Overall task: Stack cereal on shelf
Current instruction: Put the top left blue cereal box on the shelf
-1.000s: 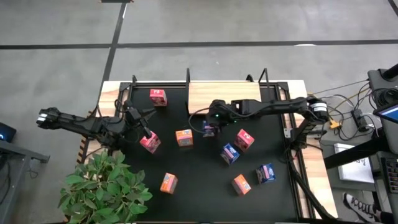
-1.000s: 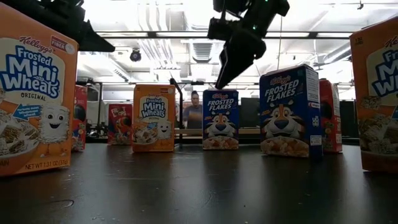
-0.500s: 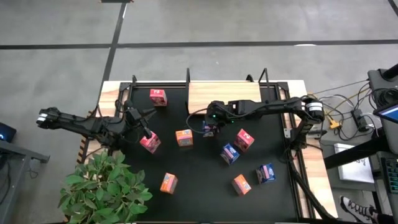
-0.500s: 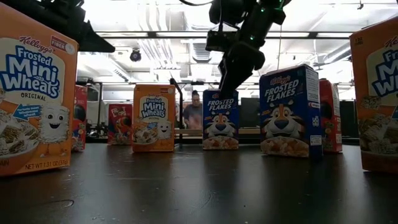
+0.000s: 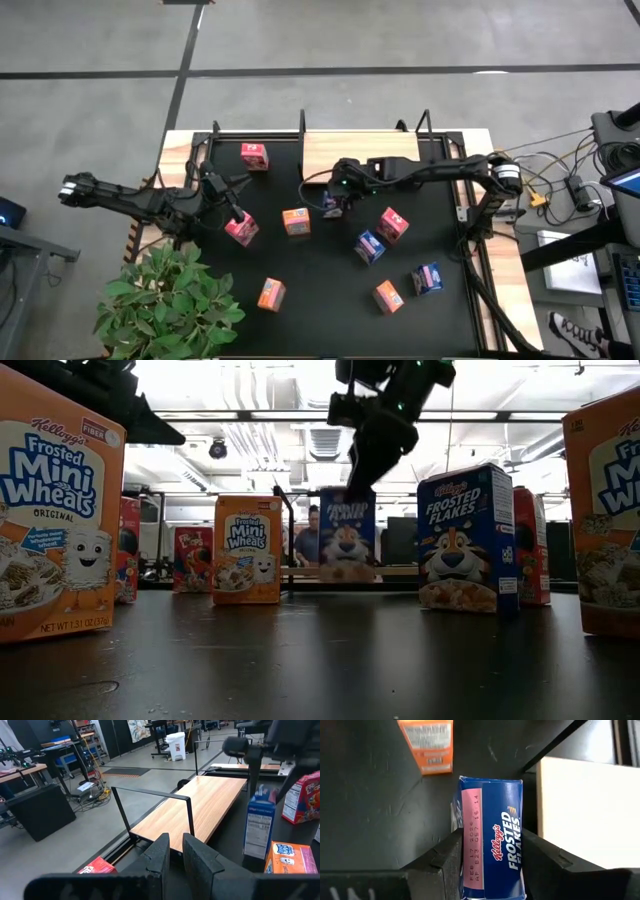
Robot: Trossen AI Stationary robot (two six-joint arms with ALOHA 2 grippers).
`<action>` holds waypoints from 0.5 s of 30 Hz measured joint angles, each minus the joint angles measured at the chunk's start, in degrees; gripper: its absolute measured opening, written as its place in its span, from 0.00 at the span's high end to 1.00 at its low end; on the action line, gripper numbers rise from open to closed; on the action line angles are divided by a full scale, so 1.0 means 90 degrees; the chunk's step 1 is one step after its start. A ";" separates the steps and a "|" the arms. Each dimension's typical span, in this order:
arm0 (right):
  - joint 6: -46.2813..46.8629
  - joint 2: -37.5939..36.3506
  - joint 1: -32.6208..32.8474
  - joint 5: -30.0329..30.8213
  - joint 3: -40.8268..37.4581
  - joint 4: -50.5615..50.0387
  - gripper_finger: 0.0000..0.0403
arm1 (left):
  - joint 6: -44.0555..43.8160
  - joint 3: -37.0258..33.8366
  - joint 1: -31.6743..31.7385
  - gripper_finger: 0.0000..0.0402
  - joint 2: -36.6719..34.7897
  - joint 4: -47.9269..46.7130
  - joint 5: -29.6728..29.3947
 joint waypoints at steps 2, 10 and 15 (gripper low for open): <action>-0.0046 0.0000 -0.0026 0.0009 0.0278 -0.0264 0.59 | 0.0002 0.0000 0.0000 0.91 -0.0005 0.0000 0.0000; -0.0482 -0.0002 -0.0564 0.0070 0.1273 -0.0652 0.59 | 0.0002 0.0000 0.0000 0.91 -0.0007 0.0000 0.0000; -0.0874 0.0054 -0.1322 0.0034 0.1706 -0.0589 0.60 | 0.0002 0.0000 0.0000 0.91 -0.0005 0.0002 0.0000</action>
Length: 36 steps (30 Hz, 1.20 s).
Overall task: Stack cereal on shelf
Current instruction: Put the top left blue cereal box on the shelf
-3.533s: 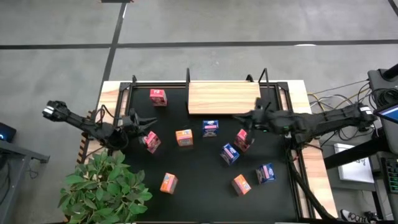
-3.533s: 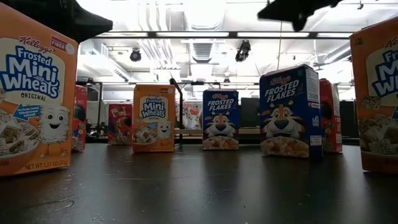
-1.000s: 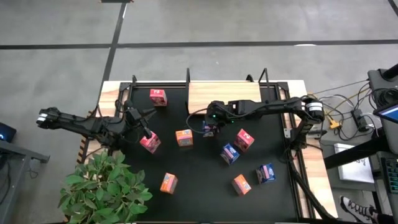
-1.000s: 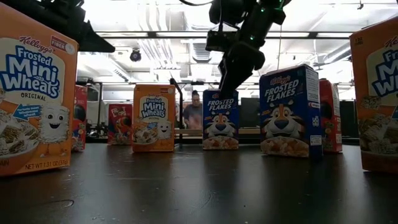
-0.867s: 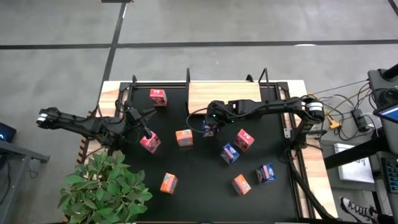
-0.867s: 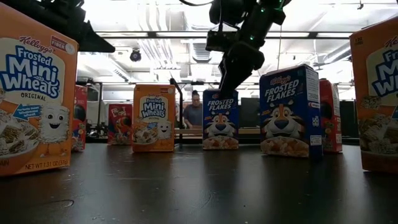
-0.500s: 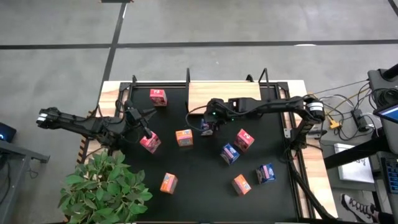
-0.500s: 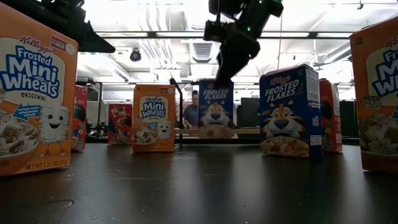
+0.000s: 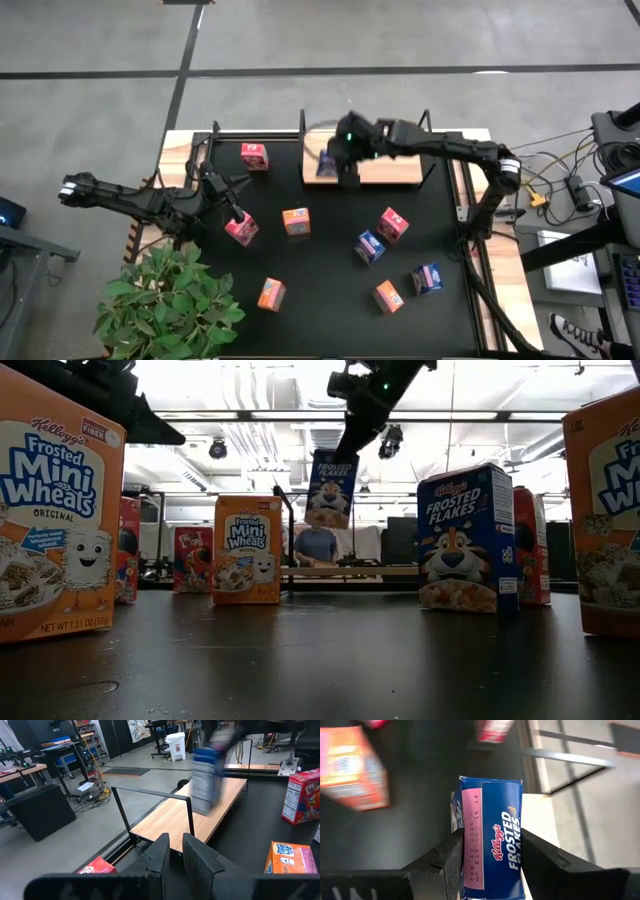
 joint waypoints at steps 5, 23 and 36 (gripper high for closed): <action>-0.0104 0.0350 -0.0859 -0.0755 0.0251 0.0304 0.60 | 0.0032 0.0000 0.0000 0.91 -0.0004 0.0002 0.0000; -0.0349 0.1475 -0.1632 -0.1299 0.0649 0.0499 0.59 | 0.0032 0.0027 0.0000 0.91 0.0015 0.0015 0.0000; -0.0265 0.1491 -0.1632 -0.1295 0.0649 0.0605 0.42 | 0.0032 0.0027 -0.0002 0.91 0.0015 0.0010 0.0000</action>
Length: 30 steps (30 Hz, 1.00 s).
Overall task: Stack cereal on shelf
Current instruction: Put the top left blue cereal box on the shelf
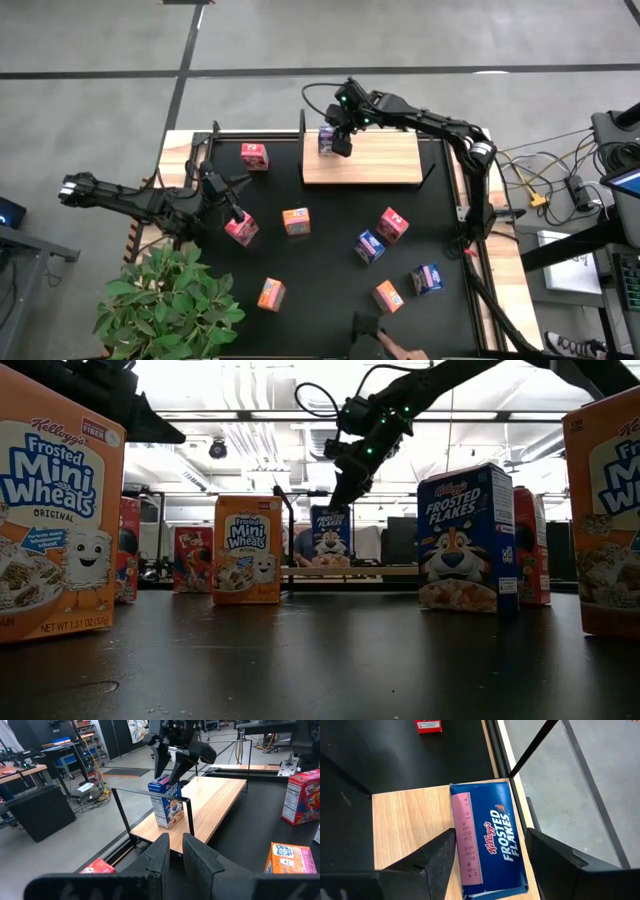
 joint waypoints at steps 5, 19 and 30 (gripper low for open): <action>0.0243 -0.0220 0.0012 0.0000 0.0036 -0.0154 0.39 | 0.0000 0.0012 0.0000 0.91 -0.0002 -0.0014 0.0000; 0.1315 -0.1154 0.0218 -0.0002 0.0243 -0.1678 0.64 | -0.0141 0.0095 -0.0002 0.91 0.0012 -0.0008 0.0134; 0.1217 -0.1115 0.0104 0.1448 -0.1488 -0.0299 0.97 | -0.0124 0.0090 0.0001 0.91 0.0039 -0.0010 0.0130</action>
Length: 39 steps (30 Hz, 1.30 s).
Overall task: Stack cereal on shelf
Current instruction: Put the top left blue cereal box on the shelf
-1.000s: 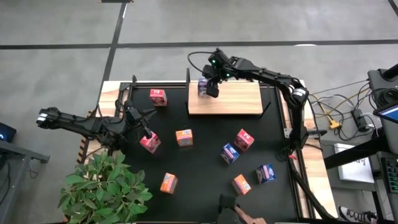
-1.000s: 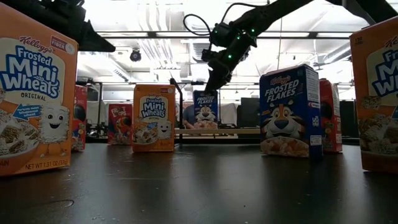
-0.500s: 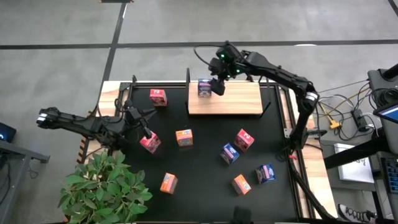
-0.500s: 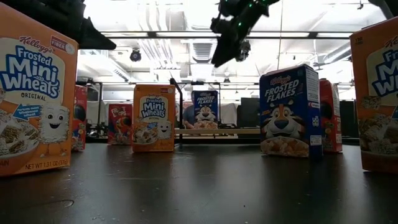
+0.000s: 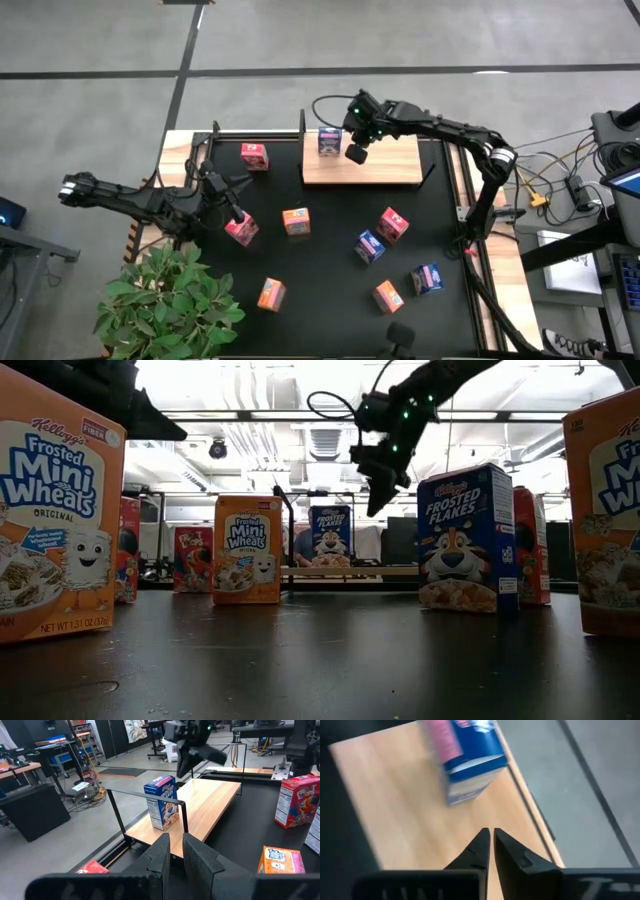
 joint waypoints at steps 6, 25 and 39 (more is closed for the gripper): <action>-0.0112 0.0000 0.0011 -0.0374 -0.0274 0.0905 0.97 | 0.0000 0.0000 0.0002 0.91 -0.0002 0.0000 -0.0002; 0.0318 -0.0024 0.0447 -0.1003 -0.0531 0.0917 0.97 | -0.0024 -0.0002 -0.0001 0.91 0.0017 -0.0002 -0.0004; -0.0320 -0.0019 0.1093 0.0566 -0.1728 0.4120 0.97 | -0.0001 -0.0005 0.0002 0.91 0.0151 -0.0002 -0.0005</action>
